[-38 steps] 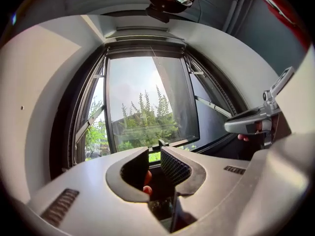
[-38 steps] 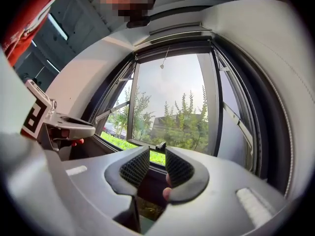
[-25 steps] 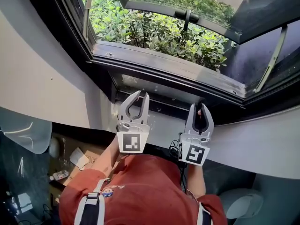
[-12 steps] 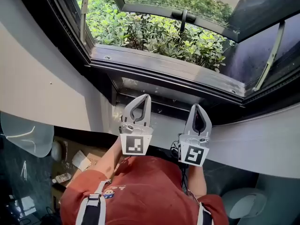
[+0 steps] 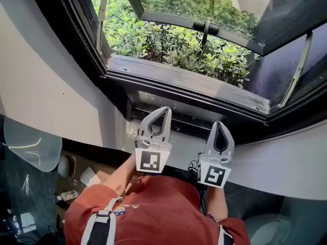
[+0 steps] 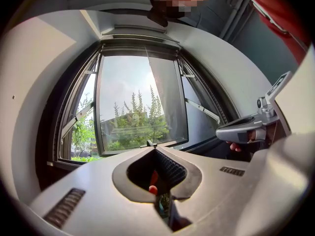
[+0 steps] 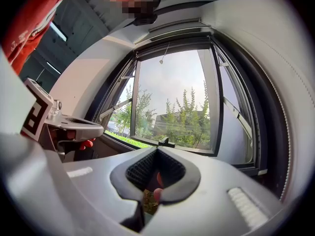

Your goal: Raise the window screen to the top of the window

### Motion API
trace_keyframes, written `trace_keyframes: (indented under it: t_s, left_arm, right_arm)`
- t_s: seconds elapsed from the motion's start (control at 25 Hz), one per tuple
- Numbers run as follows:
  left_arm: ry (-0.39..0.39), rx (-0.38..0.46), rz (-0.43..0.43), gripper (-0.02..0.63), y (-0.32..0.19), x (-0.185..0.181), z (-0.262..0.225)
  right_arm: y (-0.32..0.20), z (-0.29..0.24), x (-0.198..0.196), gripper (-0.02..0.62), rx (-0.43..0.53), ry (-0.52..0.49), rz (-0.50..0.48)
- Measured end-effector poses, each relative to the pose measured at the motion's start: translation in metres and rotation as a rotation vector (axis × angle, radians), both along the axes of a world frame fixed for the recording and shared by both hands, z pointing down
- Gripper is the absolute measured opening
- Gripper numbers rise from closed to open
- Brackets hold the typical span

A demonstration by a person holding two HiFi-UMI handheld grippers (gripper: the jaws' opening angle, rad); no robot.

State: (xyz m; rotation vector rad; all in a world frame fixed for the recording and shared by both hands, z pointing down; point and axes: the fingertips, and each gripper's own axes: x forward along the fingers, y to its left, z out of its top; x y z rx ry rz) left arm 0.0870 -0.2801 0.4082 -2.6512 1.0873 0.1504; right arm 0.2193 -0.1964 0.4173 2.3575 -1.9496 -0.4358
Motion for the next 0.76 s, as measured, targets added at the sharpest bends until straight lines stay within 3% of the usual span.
trace_keyframes:
  t_s: [0.52, 0.76]
  left_arm:
    - [0.028, -0.028, 0.006, 0.006, 0.004, 0.005, 0.000]
    - [0.033, 0.007, 0.011, 0.006, 0.007, 0.013, -0.006]
  right_arm:
    - [0.005, -0.002, 0.004, 0.011, 0.018, 0.004, 0.019]
    - [0.003, -0.016, 0.009, 0.011, 0.065, 0.013, 0.018]
